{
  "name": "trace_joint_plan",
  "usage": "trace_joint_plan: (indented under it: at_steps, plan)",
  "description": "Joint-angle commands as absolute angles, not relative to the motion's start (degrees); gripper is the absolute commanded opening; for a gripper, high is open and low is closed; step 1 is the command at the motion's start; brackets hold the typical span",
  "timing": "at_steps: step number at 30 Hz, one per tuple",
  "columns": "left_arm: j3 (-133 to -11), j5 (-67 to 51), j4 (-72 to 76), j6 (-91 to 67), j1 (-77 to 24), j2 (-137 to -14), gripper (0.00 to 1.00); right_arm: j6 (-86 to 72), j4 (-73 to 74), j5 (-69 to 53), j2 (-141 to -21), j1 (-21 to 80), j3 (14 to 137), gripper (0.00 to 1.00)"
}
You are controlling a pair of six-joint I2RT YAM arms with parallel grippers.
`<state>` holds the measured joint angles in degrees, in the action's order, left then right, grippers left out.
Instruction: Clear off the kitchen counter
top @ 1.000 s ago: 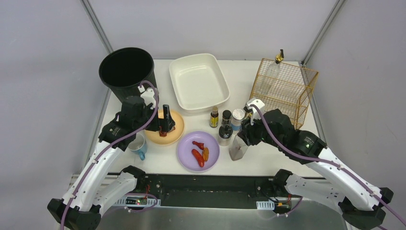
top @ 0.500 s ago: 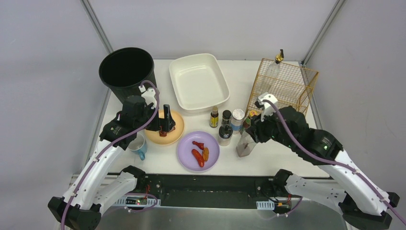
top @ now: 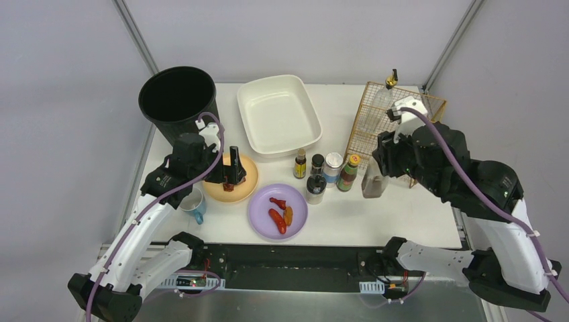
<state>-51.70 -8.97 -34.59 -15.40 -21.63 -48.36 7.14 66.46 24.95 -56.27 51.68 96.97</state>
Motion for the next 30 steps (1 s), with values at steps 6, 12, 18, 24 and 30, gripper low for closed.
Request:
trace_joint_plan:
  at_steps: [6,12,18,24,30]
  plan:
    - [-52.4,-10.1,-33.0,-14.0,-20.7,-48.7,1.0,13.2,66.2,44.3,-62.4,50.1,111.2,0.0]
    - [-52.4,-10.2,-33.0,-14.0,-20.7,-48.5,1.0,17.4,59.8,37.6,-66.6,37.1,114.0,0.0]
    - [-52.4,-10.5,-33.0,-14.0,-20.7,-48.2,1.0,18.4,52.4,31.3,-70.2,27.1,115.1,0.0]
    - [-52.2,-11.1,-33.0,-14.1,-20.7,-47.8,1.0,15.6,44.9,20.7,-73.8,15.2,117.6,0.0]
    - [-51.9,-11.1,-33.0,-14.2,-20.7,-47.5,1.0,14.3,41.3,14.5,-79.3,6.9,124.8,0.0]
